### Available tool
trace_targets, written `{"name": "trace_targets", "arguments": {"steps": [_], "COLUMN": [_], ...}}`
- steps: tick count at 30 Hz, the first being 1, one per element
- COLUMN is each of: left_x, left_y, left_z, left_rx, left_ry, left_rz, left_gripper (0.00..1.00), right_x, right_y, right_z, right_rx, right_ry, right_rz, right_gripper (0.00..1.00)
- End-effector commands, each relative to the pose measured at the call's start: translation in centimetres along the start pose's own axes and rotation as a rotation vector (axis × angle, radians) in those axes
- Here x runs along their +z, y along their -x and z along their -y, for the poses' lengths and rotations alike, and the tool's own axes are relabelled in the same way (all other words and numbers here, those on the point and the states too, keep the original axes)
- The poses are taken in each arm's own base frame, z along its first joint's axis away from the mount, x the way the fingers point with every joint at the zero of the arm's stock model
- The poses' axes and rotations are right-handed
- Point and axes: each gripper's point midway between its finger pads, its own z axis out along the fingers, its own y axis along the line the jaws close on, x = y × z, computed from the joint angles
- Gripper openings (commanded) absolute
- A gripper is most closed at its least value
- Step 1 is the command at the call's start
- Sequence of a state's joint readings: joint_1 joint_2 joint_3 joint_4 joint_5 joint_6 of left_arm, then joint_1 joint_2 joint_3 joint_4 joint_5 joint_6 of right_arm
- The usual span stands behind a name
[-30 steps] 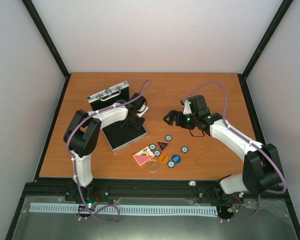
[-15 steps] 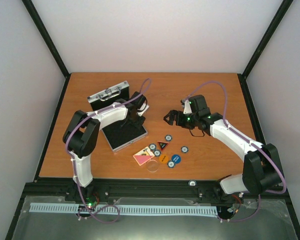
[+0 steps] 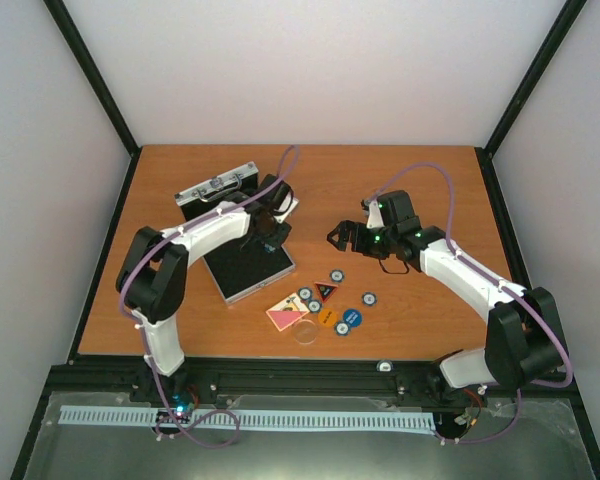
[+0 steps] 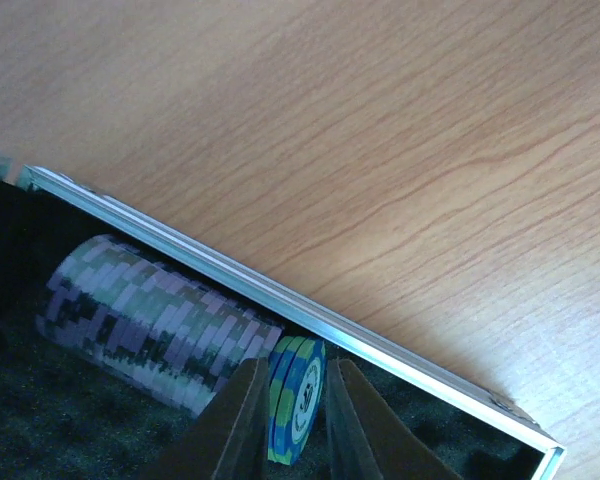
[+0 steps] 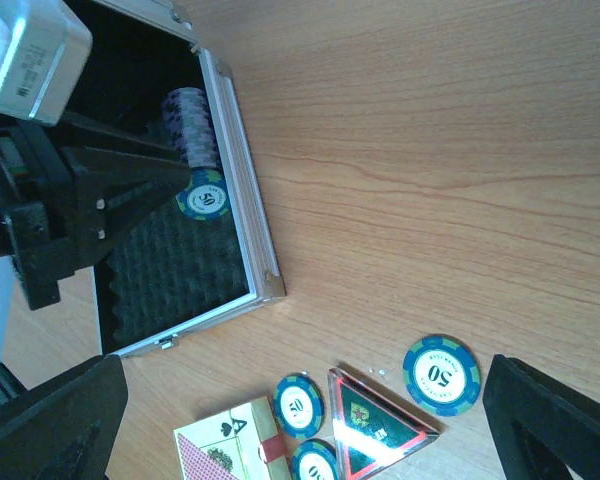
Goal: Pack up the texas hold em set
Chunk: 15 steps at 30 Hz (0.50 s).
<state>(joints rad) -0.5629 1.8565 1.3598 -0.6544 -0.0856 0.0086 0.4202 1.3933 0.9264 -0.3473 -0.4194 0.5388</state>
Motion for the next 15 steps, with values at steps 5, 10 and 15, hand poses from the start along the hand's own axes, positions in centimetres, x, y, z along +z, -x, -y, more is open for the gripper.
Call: {"name": "trace_targets", "arguments": {"steps": [5, 10, 15], "left_x": [-3.6, -4.9, -6.5], "left_y": [2.7, 2.9, 2.1], "left_z": [0.1, 0.7, 1.5], "left_rx": [0.017, 0.019, -0.011], "left_ry": [0.013, 0.003, -0.015], "left_rz": [0.091, 0.103, 0.105], "left_gripper": [0.18, 0.18, 0.19], "right_x": [-0.9, -1.0, -1.5], "right_y": [0.4, 0.3, -0.7], "right_z": [-0.1, 0.3, 1.7], "right_rx": [-0.008, 0.002, 0.015], "right_ry": [-0.003, -0.022, -0.096], "right_rz": [0.032, 0.032, 0.014], "right_gripper": [1.00, 1.00, 1.00]}}
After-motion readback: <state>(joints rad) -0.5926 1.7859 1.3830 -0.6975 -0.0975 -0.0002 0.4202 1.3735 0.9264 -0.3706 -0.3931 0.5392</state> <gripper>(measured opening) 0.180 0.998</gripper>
